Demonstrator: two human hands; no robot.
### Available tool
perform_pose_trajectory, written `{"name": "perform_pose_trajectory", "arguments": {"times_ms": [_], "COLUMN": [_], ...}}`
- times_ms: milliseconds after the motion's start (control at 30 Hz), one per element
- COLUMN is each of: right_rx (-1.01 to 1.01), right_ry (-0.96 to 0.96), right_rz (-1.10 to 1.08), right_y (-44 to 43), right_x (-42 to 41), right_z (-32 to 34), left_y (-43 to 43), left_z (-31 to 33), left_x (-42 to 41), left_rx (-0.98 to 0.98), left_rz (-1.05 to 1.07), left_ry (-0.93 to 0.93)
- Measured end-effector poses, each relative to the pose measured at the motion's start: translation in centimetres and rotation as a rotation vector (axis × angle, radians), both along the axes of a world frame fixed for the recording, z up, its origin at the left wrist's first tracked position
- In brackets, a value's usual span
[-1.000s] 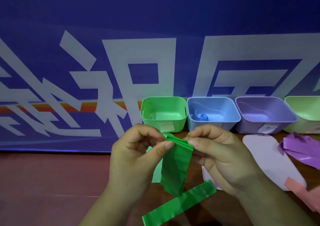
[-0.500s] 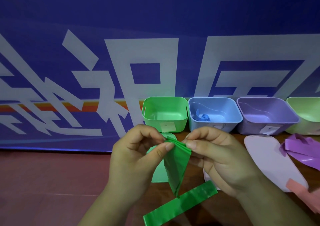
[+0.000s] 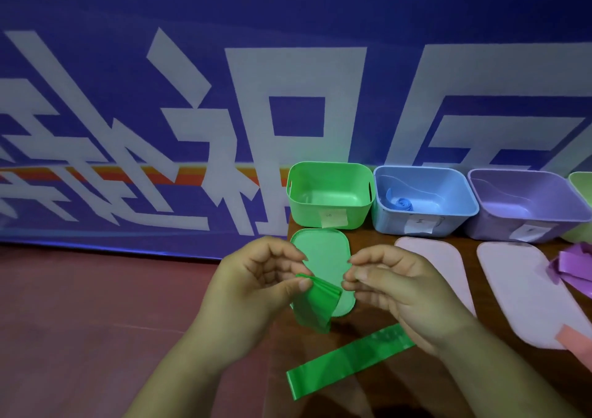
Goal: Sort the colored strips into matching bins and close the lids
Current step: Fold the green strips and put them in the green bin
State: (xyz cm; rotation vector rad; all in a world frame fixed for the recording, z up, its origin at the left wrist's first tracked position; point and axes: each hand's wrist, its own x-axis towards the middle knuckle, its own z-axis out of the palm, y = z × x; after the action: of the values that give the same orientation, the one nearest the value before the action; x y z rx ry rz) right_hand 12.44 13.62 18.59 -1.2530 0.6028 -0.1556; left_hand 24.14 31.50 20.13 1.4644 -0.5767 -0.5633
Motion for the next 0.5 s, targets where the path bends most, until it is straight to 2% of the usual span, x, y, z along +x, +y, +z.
{"name": "perform_pose_trajectory", "arguments": {"times_ms": [267,367,500], "right_rx": [-0.293,-0.48,-0.672], "right_ry": [0.316,0.414,0.49], "right_rz": [0.271,0.379,0.507], "right_y": [3.6,5.7,8.3], "right_x": [0.6,0.7,1.1], "right_z": [-11.6,-15.6,-20.1], "left_y": [6.5,9.0,11.6], "left_z": [-5.0,-7.2,-9.8], "left_x": [1.7,2.2,2.1], "left_rx": [0.256,0.368,0.418], "left_rz": [-0.014,0.008,0.086], "left_ry": [-0.002,-0.027,0.021]}}
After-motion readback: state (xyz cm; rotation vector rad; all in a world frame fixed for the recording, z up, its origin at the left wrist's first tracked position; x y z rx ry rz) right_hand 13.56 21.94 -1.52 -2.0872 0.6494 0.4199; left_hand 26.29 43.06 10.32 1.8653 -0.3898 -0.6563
